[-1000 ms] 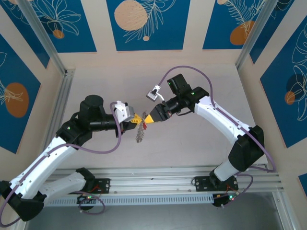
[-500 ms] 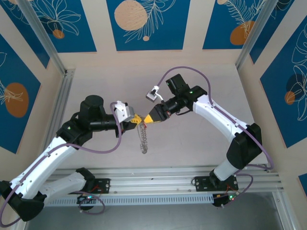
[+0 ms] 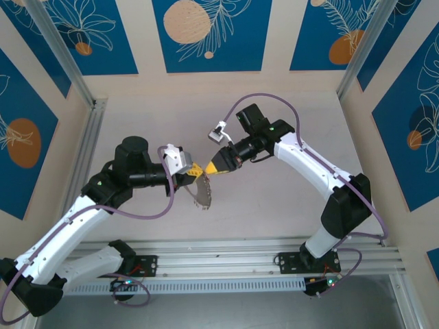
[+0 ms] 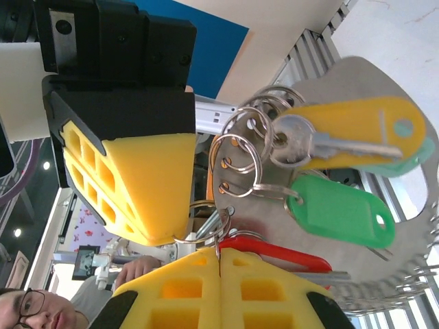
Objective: Put the keys on the keyring
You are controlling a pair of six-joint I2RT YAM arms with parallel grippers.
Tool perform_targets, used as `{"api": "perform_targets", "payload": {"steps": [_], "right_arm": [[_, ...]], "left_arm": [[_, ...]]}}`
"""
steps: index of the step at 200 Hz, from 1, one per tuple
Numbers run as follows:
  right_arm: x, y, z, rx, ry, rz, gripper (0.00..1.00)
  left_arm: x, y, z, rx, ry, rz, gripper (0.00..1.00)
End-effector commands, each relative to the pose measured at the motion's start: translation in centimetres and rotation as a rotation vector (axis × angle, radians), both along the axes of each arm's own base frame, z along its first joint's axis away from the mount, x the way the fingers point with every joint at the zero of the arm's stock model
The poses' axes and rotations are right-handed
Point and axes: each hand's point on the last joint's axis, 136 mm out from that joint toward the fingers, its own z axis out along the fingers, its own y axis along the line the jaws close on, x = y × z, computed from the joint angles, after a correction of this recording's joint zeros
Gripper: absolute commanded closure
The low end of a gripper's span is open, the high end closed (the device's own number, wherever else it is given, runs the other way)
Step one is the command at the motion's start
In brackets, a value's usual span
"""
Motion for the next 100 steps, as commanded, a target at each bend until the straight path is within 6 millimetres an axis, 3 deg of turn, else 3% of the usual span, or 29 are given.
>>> {"api": "perform_targets", "payload": {"steps": [1,100], "right_arm": [[1.14,-0.19,-0.51,-0.047,-0.006,-0.05,1.0],[0.63,-0.2,-0.29,-0.007,0.014,-0.023,1.0]], "left_arm": [[-0.82,-0.3,2.03,-0.071,-0.039,-0.047,1.0],[-0.95,-0.33,2.16,-0.086,-0.035,-0.049,1.0]]}}
